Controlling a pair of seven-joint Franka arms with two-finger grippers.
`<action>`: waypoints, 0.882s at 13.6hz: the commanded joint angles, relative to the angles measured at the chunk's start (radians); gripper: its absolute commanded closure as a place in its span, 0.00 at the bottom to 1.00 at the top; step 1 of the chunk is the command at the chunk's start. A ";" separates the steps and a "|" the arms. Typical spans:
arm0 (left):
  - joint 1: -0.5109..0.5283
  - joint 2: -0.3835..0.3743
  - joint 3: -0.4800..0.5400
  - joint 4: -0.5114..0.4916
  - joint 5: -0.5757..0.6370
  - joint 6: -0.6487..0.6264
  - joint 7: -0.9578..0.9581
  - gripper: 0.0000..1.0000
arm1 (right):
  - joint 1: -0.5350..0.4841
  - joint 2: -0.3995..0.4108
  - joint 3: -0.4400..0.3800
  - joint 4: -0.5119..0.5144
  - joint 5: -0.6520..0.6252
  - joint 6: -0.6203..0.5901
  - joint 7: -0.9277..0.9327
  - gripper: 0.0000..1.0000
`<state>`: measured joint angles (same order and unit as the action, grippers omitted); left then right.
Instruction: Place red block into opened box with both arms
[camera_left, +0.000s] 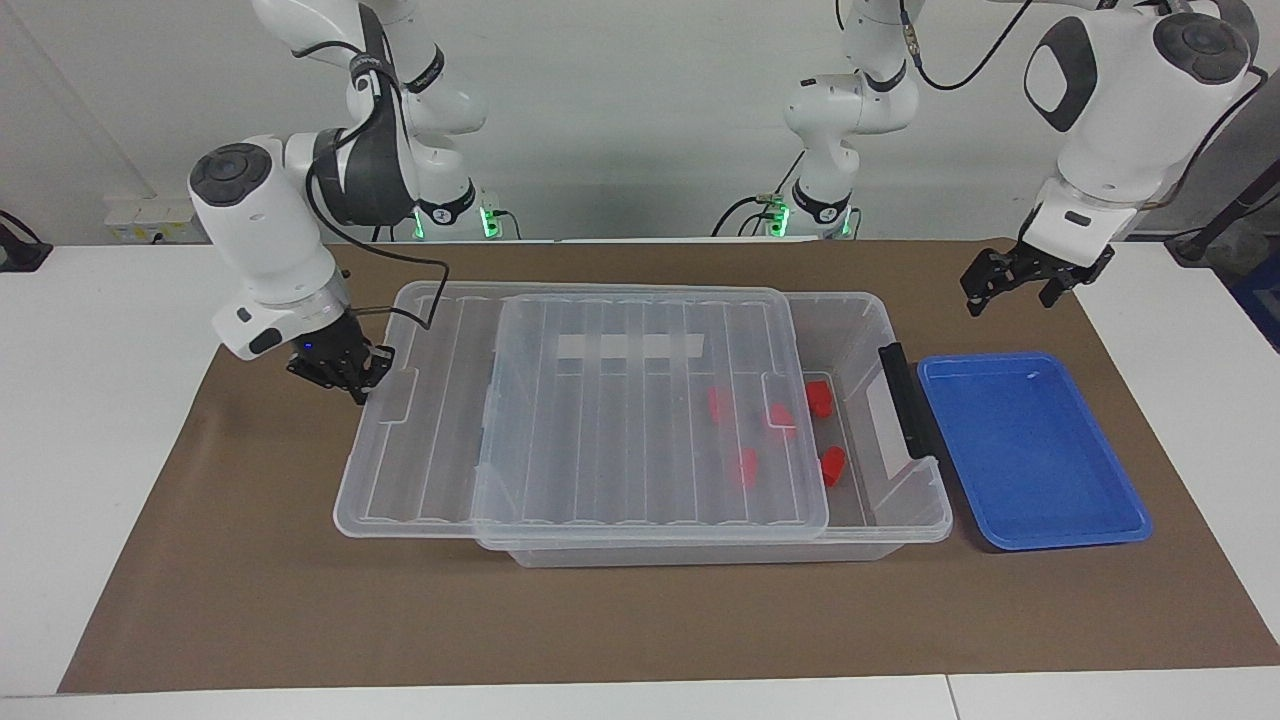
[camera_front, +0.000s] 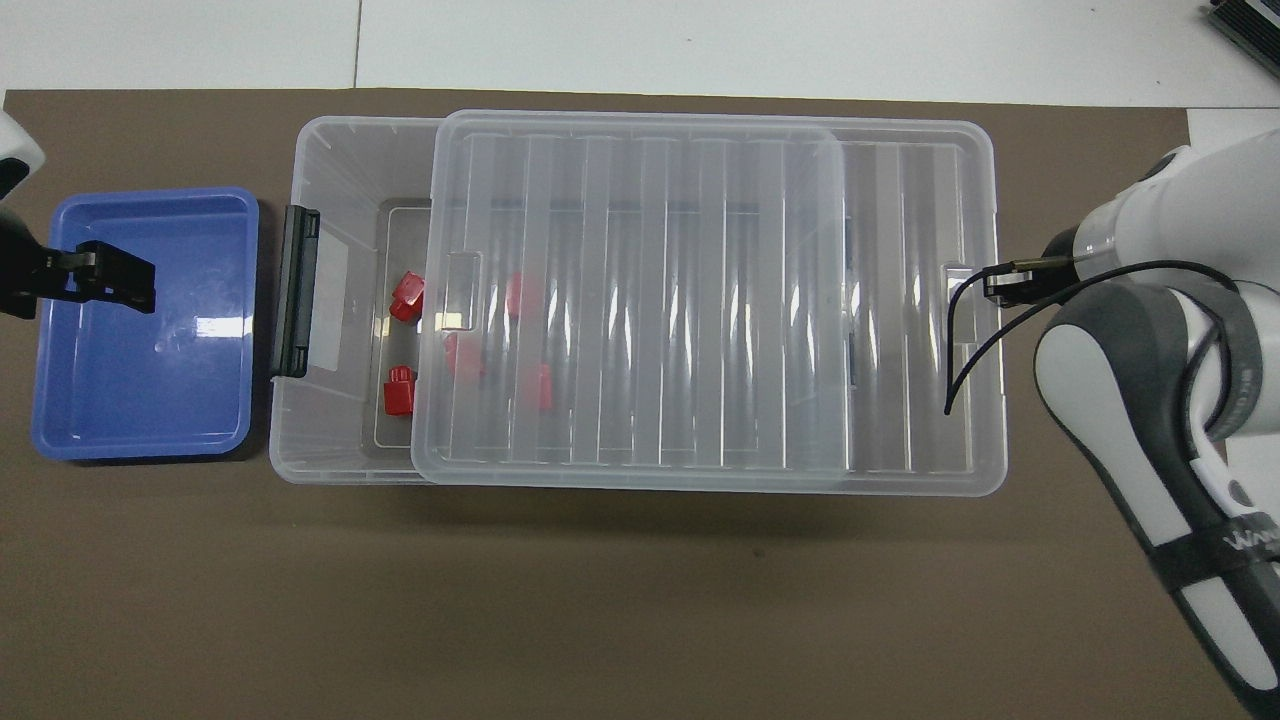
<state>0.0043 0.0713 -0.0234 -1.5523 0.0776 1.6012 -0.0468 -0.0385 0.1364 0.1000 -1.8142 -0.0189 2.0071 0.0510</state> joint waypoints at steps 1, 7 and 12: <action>0.042 -0.044 0.002 -0.043 -0.013 0.005 0.021 0.00 | 0.041 -0.009 0.004 -0.023 0.024 -0.001 -0.025 1.00; -0.051 -0.054 0.004 -0.064 -0.013 0.029 0.034 0.00 | 0.147 -0.014 0.006 -0.024 0.024 -0.004 -0.028 1.00; -0.050 -0.056 0.010 -0.026 -0.027 -0.073 0.038 0.00 | 0.177 -0.015 0.007 -0.024 0.025 -0.001 -0.048 1.00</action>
<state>-0.0606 0.0449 -0.0305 -1.5661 0.0753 1.5752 -0.0243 0.1404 0.1353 0.1057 -1.8228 -0.0188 2.0062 0.0501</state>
